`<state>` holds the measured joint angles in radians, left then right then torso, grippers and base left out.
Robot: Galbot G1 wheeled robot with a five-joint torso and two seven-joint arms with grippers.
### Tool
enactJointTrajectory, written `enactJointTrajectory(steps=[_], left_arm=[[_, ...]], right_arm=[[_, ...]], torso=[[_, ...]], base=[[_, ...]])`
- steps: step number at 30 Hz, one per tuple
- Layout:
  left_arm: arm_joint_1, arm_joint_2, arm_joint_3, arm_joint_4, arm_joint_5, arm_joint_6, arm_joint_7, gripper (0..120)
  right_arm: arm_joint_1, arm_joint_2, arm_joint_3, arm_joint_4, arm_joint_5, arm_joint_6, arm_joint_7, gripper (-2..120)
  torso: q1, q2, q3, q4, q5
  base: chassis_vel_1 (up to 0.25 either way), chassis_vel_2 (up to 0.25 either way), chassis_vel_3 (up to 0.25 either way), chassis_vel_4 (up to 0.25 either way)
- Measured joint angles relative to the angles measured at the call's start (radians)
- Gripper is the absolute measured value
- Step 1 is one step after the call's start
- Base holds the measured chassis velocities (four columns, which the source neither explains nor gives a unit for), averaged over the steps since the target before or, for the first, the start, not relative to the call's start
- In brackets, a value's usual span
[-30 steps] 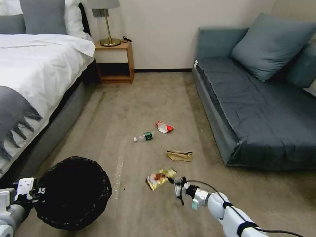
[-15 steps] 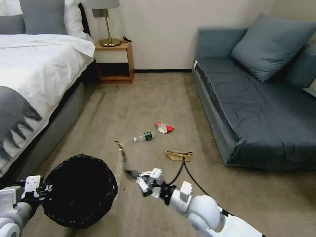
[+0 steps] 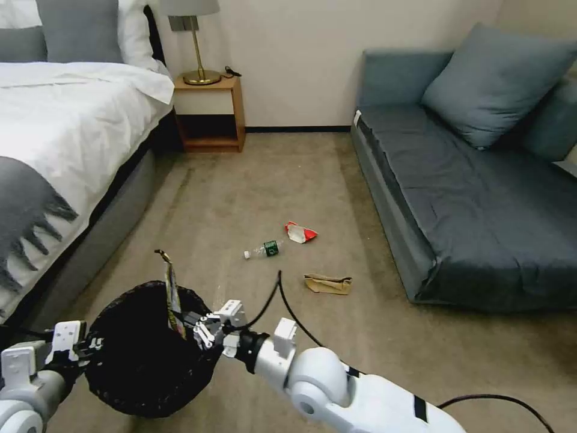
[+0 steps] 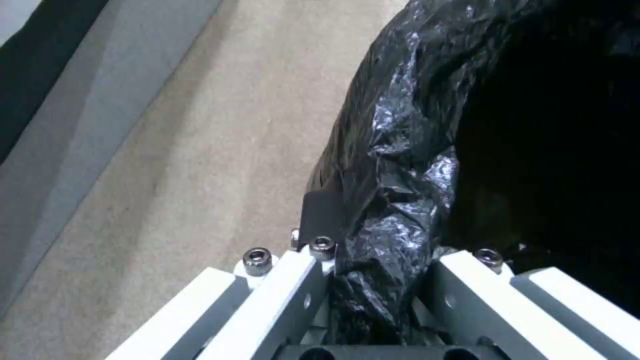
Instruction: Pick up the trash bin, then pick up the garbage on the floor and place it into the trash bin.
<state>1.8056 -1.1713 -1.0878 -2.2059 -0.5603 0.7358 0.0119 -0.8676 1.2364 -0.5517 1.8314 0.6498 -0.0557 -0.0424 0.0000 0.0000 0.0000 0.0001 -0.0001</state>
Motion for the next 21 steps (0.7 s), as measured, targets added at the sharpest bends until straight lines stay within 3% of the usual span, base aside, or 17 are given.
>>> enactJointTrajectory(steps=[2,13,17,21], left_arm=[[0.000,0.000,0.000,-0.001,0.000,0.000,0.000,3],[0.000,0.000,-0.002,-0.008,-0.008,0.000,-0.001,3],[-0.001,0.001,-0.008,0.000,-0.010,0.000,-0.002,3],[-0.006,-0.005,-0.017,0.011,-0.017,0.000,-0.004,3]], right_arm=[[-0.002,0.005,-0.003,-0.005,-0.008,-0.002,0.002,1],[-0.049,0.009,0.004,-0.023,-0.133,0.004,-0.004,42],[-0.078,-0.008,0.049,0.000,-0.184,0.018,0.011,55],[-0.160,-0.062,0.175,0.047,-0.325,0.062,0.009,73]], torso=[[0.000,0.000,0.000,0.0000,0.0000],[0.000,0.000,0.000,0.0000,0.0001],[0.000,0.000,0.000,0.0000,0.0002],[0.000,0.000,0.000,-0.0001,0.0003]], base=[[0.000,0.000,0.000,0.000],[0.000,0.000,0.000,0.000],[0.000,0.000,0.000,0.000],[0.000,0.000,0.000,0.000]])
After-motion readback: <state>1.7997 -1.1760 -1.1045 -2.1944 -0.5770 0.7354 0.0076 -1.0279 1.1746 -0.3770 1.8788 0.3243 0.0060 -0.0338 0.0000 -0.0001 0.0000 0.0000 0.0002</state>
